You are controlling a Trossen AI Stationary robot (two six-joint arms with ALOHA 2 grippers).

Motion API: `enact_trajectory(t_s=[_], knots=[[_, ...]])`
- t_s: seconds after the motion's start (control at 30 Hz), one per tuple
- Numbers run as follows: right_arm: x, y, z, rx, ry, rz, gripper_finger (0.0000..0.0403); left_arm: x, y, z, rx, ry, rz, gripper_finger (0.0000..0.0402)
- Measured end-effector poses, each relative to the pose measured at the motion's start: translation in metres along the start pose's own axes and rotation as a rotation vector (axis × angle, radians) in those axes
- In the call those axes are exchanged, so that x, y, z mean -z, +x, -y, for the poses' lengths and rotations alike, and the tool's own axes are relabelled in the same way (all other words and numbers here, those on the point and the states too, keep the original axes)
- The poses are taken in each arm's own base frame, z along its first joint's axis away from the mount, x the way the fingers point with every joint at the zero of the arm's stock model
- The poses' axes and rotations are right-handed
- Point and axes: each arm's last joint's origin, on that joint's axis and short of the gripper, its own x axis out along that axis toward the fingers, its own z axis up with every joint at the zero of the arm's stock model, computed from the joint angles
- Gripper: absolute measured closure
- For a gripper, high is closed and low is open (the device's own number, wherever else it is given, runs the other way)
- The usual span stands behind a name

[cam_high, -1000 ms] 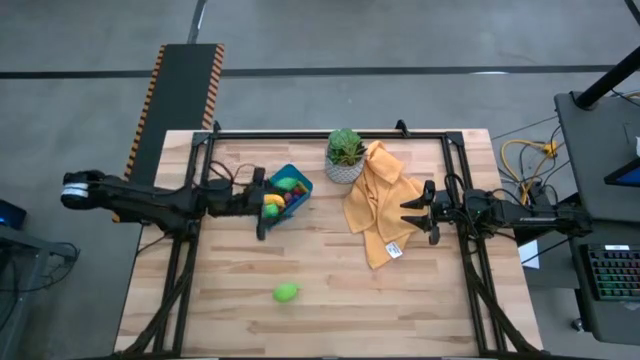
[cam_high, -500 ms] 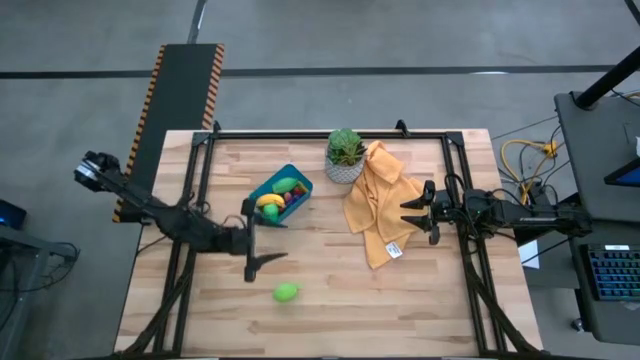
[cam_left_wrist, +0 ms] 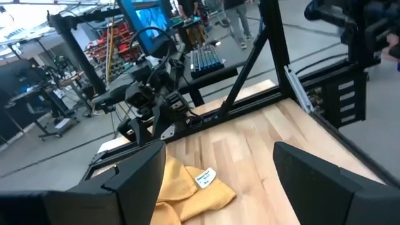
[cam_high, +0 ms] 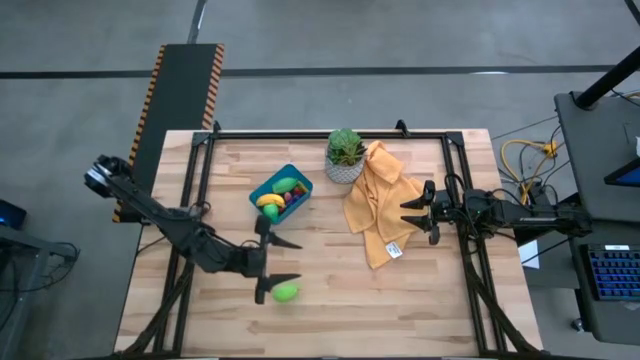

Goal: Pick and placing Produce into tupperware
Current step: Put the green melon into the blue bin

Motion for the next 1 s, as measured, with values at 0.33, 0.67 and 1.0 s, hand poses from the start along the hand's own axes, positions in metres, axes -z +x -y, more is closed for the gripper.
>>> enact_trajectory(t_s=[0.33,0.67,1.0], knots=[[0.0,0.0,0.0,0.0,-0.003,0.0,0.0225,-0.003,0.018,0.009,-0.035,0.001,-0.075,0.006],[0.0,0.0,0.0,0.0,-0.003,0.001,0.0225,-0.004,0.032,0.017,-0.047,0.038,-0.196,0.0018],[0.0,0.0,0.0,0.0,-0.003,-0.001,0.0225,-0.01,0.029,0.014,-0.066,-0.186,-0.371,0.0017]])
